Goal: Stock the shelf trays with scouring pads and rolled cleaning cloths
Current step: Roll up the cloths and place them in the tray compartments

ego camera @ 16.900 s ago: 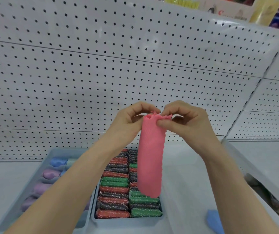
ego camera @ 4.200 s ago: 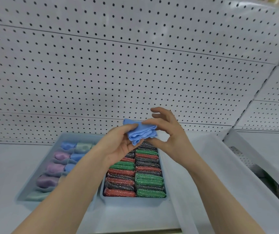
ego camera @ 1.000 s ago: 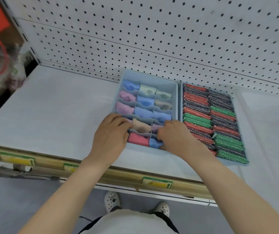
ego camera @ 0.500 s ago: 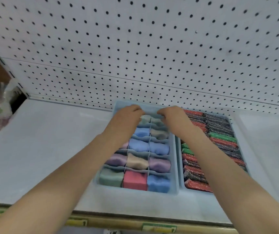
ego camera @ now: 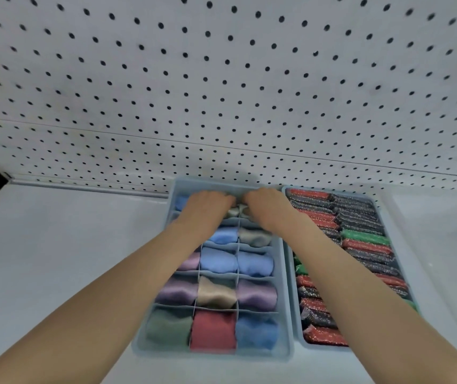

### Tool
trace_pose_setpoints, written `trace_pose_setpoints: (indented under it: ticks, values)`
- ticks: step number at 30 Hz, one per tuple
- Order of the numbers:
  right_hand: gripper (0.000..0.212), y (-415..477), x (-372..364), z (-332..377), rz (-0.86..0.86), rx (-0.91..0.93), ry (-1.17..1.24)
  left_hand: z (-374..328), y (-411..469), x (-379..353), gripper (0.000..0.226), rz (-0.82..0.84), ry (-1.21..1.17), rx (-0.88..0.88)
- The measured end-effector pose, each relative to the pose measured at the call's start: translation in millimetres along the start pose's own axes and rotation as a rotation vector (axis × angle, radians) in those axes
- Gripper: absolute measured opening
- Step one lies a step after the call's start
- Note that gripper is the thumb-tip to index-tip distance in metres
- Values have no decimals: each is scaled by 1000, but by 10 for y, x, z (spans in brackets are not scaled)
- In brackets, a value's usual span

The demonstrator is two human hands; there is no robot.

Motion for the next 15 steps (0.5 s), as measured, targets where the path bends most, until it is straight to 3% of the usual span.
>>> trace_pose_setpoints:
  ticks: [6, 10, 15]
  values:
    - [29, -33, 12, 47, -18, 8, 19, -28, 24, 47, 33, -52, -56, 56]
    - [22, -120, 298, 62, -238, 23, 182, 415, -156, 186, 42, -182, -237, 153]
    - [24, -33, 197, 385, -147, 117, 211, 551, -255, 94, 35, -4, 72, 131]
Point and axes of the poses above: each hand's wrist, its own y-axis towards the middle knuckle, its own x-axis out of the back of the hand, z = x × y, the point moved 9 cm from there along y, towards the middle knuckle, and after that the axes turned 12 degrees about y, right-handed, at the moved point
